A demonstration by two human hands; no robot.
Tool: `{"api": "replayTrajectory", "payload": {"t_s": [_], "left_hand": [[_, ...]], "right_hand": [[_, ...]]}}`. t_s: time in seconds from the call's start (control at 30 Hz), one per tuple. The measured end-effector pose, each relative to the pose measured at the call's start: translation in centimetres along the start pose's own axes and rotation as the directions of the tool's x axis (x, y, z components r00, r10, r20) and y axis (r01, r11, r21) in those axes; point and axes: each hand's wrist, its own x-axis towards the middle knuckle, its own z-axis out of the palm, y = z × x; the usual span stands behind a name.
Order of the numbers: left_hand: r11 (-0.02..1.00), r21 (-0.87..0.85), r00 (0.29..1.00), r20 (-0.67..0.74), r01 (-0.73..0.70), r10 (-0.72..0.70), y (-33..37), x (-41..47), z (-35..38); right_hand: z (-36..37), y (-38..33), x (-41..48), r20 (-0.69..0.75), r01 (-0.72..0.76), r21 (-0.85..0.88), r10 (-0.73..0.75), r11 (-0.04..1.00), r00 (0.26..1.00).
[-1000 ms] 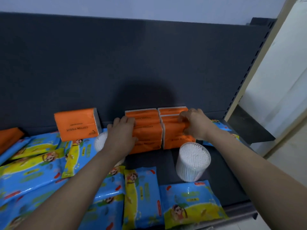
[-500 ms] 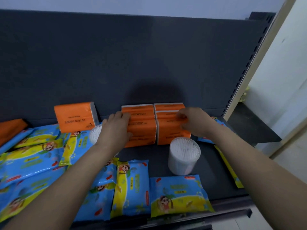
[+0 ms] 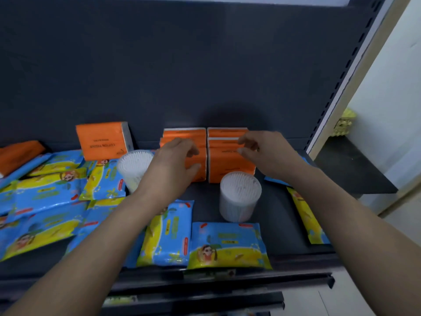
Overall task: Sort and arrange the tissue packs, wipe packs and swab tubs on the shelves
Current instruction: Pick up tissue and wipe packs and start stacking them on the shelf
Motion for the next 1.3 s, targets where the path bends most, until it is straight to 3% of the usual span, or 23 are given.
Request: {"api": "replayTrajectory", "payload": {"t_s": [0.2, 0.27, 0.37, 0.5, 0.6, 0.7, 0.9, 0.97, 1.1, 1.3], "left_hand": [[0.991, -0.063, 0.956, 0.277, 0.121, -0.099, 1.7, -3.5, 1.5], [0.982, -0.030, 0.884, 0.441, 0.187, -0.155, 2.0, -4.3, 1.7], [0.983, 0.081, 0.750, 0.637, 0.168, -0.180, 2.5, -5.3, 2.1], [0.977, 0.172, 0.646, 0.733, 0.126, -0.212, 2.8, -5.9, 2.6], [0.974, 0.226, 0.653, 0.734, 0.021, -0.185, 2.7, -5.9, 2.9], [0.983, 0.181, 0.679, 0.722, 0.005, -0.136, 3.2, -6.2, 3.2], [0.997, 0.007, 0.759, 0.649, -0.075, 0.053, 5.3, -7.2, 3.6], [0.996, -0.089, 0.796, 0.603, -0.001, 0.055, 6.1, -7.5, 3.5], [0.953, -0.257, 0.859, 0.512, 0.162, -0.008, 7.4, -7.5, 2.8], [0.953, -0.206, 0.887, 0.448, 0.220, -0.108, 7.9, -7.7, 1.9]], "right_hand": [[-0.2, 1.5, -1.6, -0.008, -0.002, 0.018, 0.002, 1.000, 1.000], [-0.3, 1.7, -2.4, -0.002, -0.007, 0.027, 0.007, 1.000, 1.000], [-0.7, 1.9, -3.7, -0.008, -0.033, 0.039, 0.033, 0.999, 0.999], [-1.2, 1.8, -6.0, -0.036, -0.089, 0.031, 0.090, 0.996, 0.995], [-1.0, 2.0, -8.2, -0.046, -0.198, 0.008, 0.198, 0.980, 0.979], [-0.6, 3.2, -10.6, -0.046, -0.345, -0.012, 0.344, 0.938, 0.938], [-0.3, 7.3, -14.8, 0.024, -0.632, -0.148, 0.642, 0.761, 0.767], [0.1, 8.4, -15.2, 0.069, -0.663, -0.181, 0.682, 0.726, 0.728], [1.1, 9.4, -14.7, 0.114, -0.700, -0.052, 0.701, 0.712, 0.704], [1.8, 9.9, -12.9, 0.110, -0.732, -0.153, 0.747, 0.664, 0.655]]}}
